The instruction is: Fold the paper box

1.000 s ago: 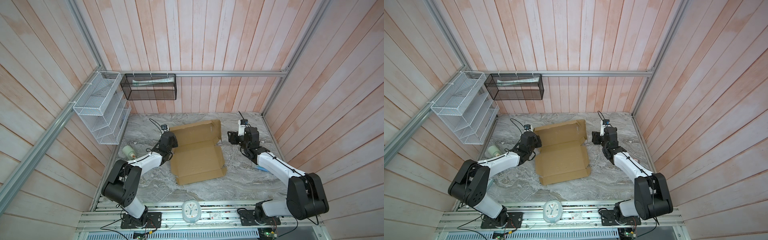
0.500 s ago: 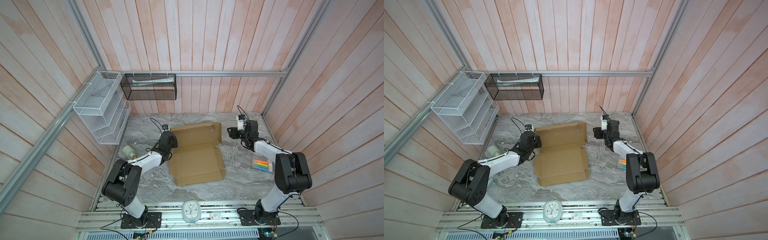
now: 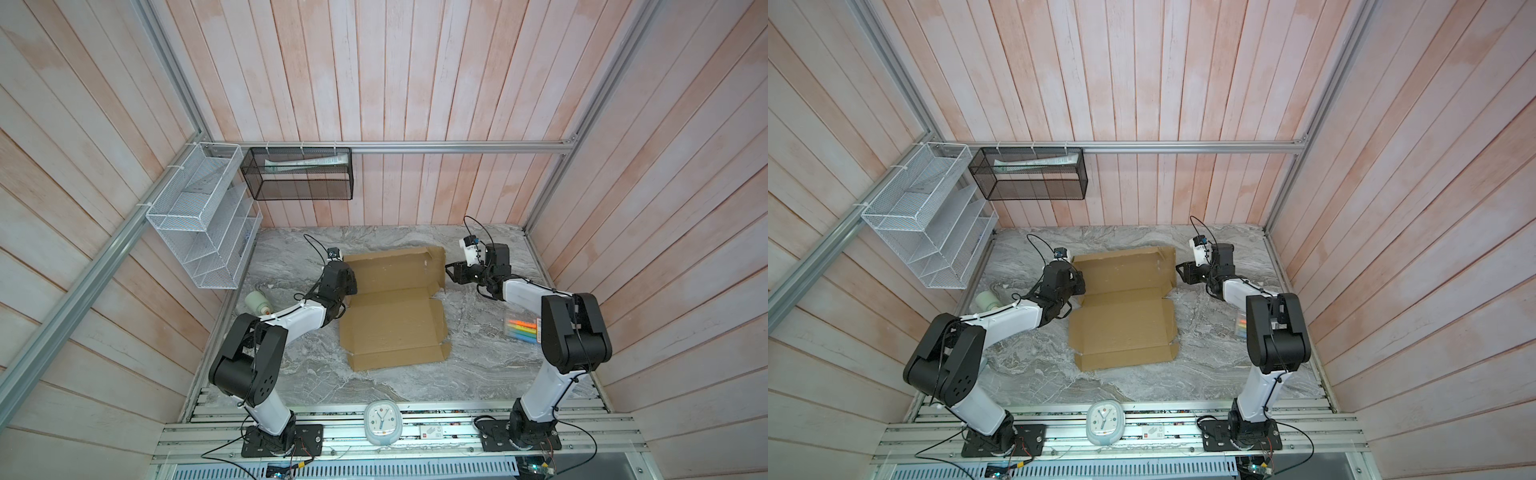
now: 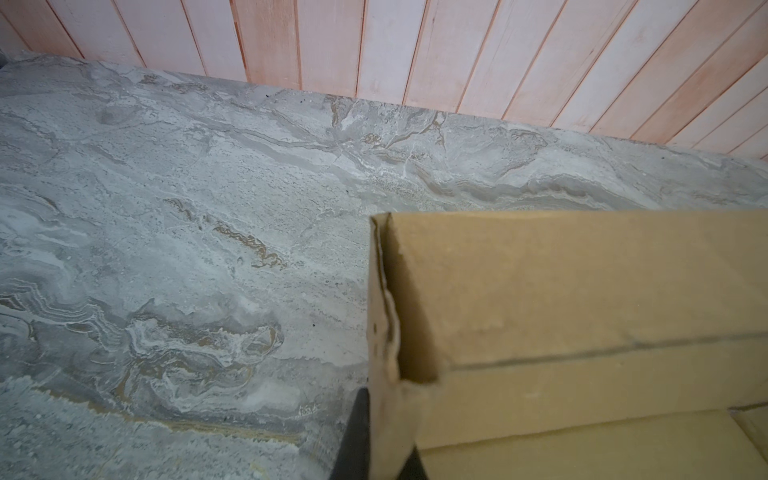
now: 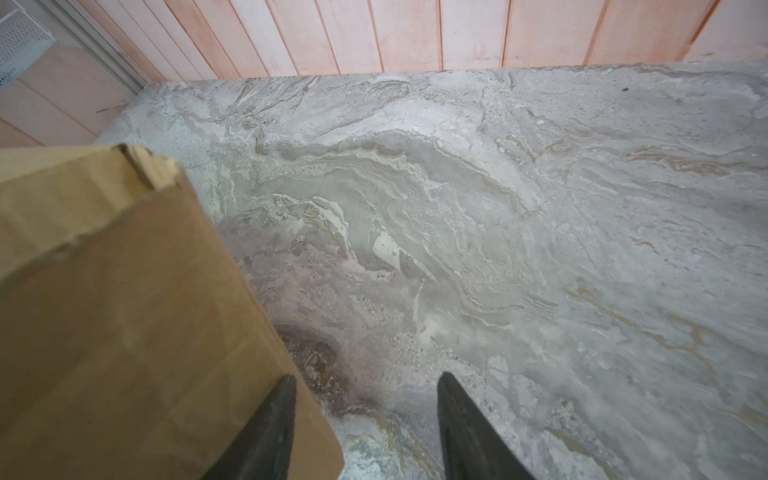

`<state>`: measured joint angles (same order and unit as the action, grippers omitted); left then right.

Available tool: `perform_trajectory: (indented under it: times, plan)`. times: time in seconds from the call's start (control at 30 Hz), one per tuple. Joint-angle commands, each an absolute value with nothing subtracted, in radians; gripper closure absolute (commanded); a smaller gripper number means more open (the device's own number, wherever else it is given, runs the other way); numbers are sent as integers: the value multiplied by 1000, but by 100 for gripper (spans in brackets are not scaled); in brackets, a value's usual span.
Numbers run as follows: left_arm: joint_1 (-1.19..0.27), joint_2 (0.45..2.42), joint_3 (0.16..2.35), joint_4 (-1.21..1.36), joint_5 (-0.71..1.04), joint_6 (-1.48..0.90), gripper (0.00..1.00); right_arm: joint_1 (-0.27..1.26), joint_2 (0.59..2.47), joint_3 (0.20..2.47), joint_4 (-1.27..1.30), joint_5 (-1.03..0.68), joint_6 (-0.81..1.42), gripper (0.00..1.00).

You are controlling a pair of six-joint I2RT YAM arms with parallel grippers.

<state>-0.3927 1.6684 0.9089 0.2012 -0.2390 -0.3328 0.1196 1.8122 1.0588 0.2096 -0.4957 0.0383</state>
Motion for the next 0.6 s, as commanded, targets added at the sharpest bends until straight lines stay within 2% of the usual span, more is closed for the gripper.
perform_trajectory:
  times: [0.0,0.57]
  plan:
    - [-388,1678,935,229,-215,-328,100,120,1805,1044,200,-576,-2,45]
    - [-367,1684,937,252,-127,-296,100,120,1818,1073,150,-743,-132,46]
